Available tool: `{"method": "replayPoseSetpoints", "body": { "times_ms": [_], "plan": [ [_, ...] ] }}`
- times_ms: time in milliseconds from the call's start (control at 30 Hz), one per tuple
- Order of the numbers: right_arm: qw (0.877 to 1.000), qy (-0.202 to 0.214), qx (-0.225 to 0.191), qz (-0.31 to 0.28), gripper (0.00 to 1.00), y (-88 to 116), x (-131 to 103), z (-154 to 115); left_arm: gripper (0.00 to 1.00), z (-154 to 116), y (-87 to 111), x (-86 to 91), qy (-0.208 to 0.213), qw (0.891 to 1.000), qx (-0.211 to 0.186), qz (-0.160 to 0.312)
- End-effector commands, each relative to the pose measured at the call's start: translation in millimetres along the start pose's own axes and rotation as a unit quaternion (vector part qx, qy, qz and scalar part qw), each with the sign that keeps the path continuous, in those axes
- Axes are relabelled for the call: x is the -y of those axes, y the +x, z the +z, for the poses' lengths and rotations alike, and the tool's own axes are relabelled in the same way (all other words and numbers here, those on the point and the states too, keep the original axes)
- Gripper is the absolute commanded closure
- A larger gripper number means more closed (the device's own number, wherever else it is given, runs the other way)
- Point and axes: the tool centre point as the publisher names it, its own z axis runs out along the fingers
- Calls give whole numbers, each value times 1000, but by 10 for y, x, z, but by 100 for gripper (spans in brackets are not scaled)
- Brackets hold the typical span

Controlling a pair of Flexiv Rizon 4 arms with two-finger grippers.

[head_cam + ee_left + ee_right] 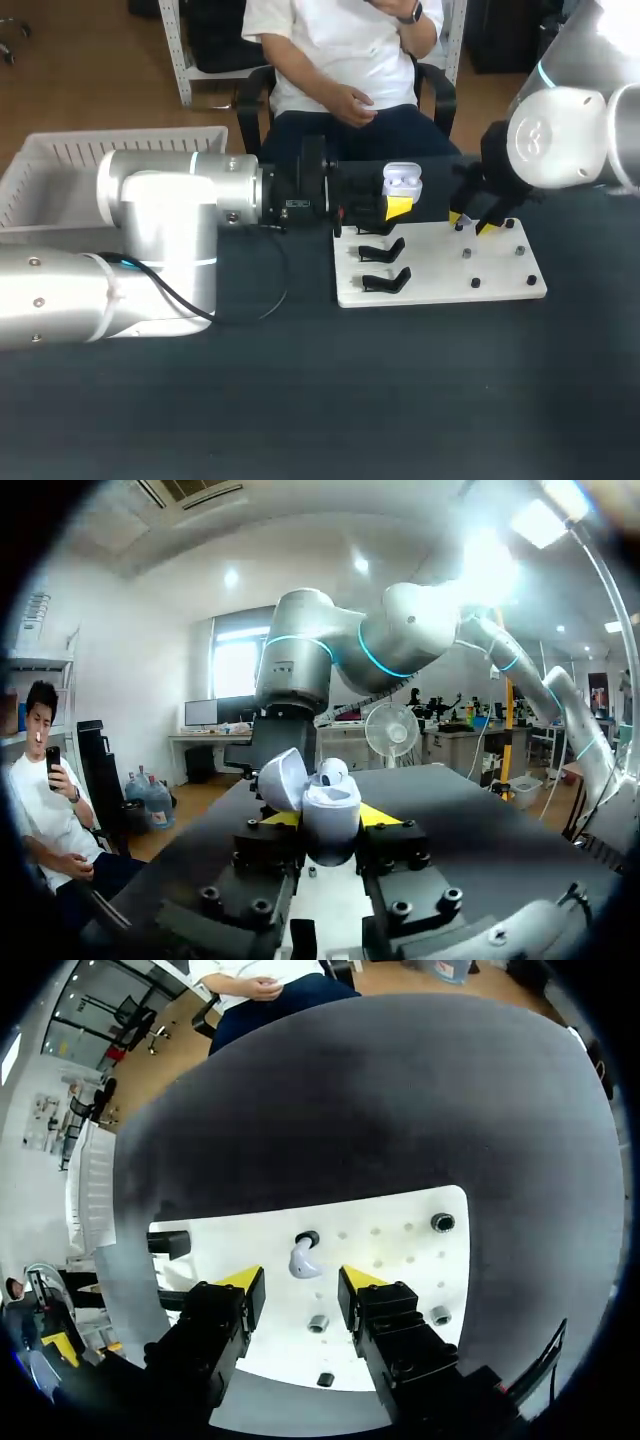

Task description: Pick up each earbud case from the left stands, insert the matching earbuds, close the lid, and place the case in the box.

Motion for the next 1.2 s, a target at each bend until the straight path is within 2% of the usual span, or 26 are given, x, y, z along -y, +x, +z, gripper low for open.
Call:
{"method": "replayPoseSetpoints", "body": {
  "times_ms": [33,467,967,1200],
  "plan": [
    [1000,0,3,3,54,14,12,8,100,1,3,6,-2,1000,1,1],
    [1000,3,1,3,62,-23,1,37,100,1,3,6,-2,1000,1,1],
    [1000,1,-1,3,63,-37,-15,40,100,1,3,6,-2,1000,1,1],
    [1000,2,-1,3,71,-40,-22,41,100,1,3,6,-2,1000,1,1]
  ]
}}
